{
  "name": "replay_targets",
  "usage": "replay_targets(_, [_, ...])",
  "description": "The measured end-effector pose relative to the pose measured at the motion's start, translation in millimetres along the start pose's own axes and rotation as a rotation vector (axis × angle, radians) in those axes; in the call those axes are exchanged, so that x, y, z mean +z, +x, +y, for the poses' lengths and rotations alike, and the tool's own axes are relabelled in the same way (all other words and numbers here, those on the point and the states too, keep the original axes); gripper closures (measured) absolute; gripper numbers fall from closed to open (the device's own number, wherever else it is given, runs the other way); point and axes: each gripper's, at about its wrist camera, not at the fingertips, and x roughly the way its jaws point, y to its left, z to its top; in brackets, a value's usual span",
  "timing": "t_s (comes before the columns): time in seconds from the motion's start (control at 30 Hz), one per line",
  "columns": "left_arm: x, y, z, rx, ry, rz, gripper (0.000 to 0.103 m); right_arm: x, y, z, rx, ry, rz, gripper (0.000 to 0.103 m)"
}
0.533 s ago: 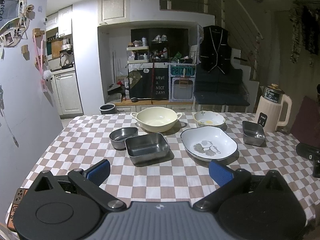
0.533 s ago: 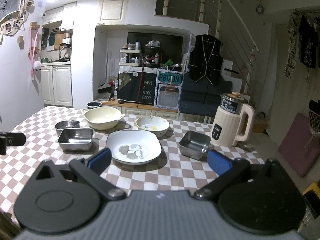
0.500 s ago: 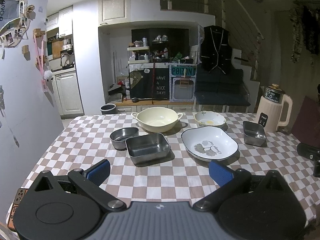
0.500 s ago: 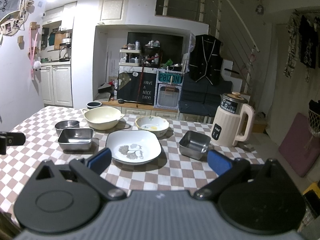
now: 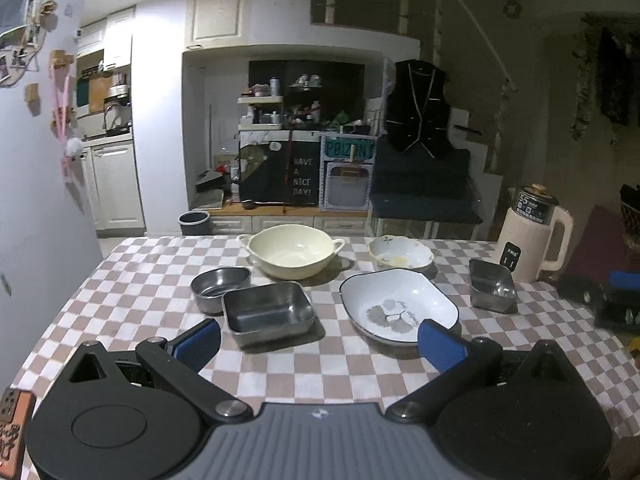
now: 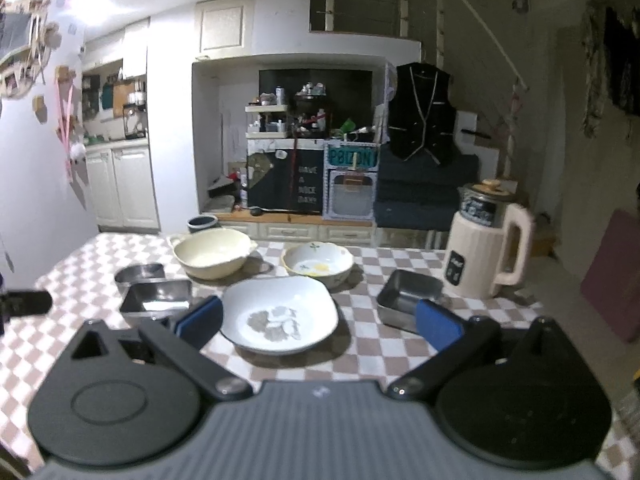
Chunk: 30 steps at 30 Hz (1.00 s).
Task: Organize plates and bowls
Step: 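Move the left tool toward the white ginkgo-leaf plate rim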
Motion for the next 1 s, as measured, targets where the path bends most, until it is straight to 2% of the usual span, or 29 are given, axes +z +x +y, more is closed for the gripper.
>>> replay_targets(0.13, [5, 22, -8, -0.002, 0.004, 0.022, 0.000, 10, 17, -8, 0.003, 0.007, -0.053, 0.000])
replay_targets(0.3, [15, 53, -9, -0.083, -0.053, 0.034, 0.000, 21, 48, -16, -0.019, 0.014, -0.058, 0.000])
replay_targets(0.5, [32, 108, -16, -0.111, -0.063, 0.035, 0.000, 32, 100, -29, 0.008, 0.035, -0.011, 0.000])
replay_targets(0.57, [34, 128, -19, -0.154, -0.086, 0.031, 0.000, 32, 120, -35, 0.023, 0.049, 0.003, 0.000])
replay_targets(0.73, [35, 180, -26, -0.198, -0.155, 0.084, 0.000, 28, 173, -45, 0.006, 0.055, 0.060, 0.000])
replay_targets(0.87, [26, 216, -34, -0.244, -0.201, 0.144, 0.000, 22, 214, -48, -0.001, -0.022, 0.138, 0.000])
replay_targets(0.97, [14, 235, -42, -0.245, -0.194, 0.177, 0.009, 14, 236, -49, 0.056, -0.063, 0.183, 0.002])
replay_targets(1.0, [10, 240, -44, -0.247, -0.194, 0.184, 0.017, 12, 244, -50, 0.078, -0.062, 0.201, 0.008])
